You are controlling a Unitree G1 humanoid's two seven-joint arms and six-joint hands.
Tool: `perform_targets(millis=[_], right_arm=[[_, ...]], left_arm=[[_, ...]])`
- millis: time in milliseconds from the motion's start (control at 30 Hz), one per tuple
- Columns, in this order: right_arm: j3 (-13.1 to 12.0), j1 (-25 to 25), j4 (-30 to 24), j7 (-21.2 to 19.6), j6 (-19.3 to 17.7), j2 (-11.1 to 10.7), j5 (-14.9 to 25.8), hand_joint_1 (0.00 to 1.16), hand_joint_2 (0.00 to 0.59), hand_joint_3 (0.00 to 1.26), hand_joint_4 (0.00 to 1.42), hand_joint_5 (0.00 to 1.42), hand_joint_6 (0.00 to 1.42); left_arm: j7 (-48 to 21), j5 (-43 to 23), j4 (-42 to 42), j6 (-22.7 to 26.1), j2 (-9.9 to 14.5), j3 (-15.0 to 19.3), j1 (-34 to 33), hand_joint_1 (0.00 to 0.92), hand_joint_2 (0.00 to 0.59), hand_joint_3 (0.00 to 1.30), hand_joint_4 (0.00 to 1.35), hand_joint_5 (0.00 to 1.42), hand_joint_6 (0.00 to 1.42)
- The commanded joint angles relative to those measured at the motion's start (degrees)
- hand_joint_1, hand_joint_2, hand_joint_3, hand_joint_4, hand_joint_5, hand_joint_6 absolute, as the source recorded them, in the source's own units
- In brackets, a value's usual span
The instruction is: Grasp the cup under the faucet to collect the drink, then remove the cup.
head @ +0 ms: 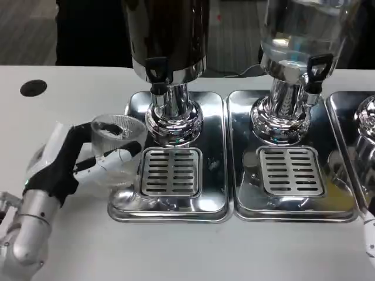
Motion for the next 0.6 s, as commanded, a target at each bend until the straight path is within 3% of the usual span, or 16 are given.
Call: perform_targets(millis=[33, 600], right_arm=[[-0.84, 0.40, -1.02, -0.51, -1.04, 0.01, 0.55, 0.67, 0.510, 0.38, 0.34, 0.26, 0.18], [-1.98, 1.30, -0.92, -0.45, -2.19, 0.32, 1.61, 0.67, 0.510, 0.38, 0.35, 0.26, 0.18]], left_arm=[[1.45, 1.18, 0.49, 0.00, -1.13, -1.28, -2.39, 0.242, 0.179, 0.49, 0.58, 0.42, 0.26], [4.58, 2.36, 0.39, 0.12, -5.06, -3.40, -2.86, 0.192, 0.184, 0.51, 0.60, 0.43, 0.29]])
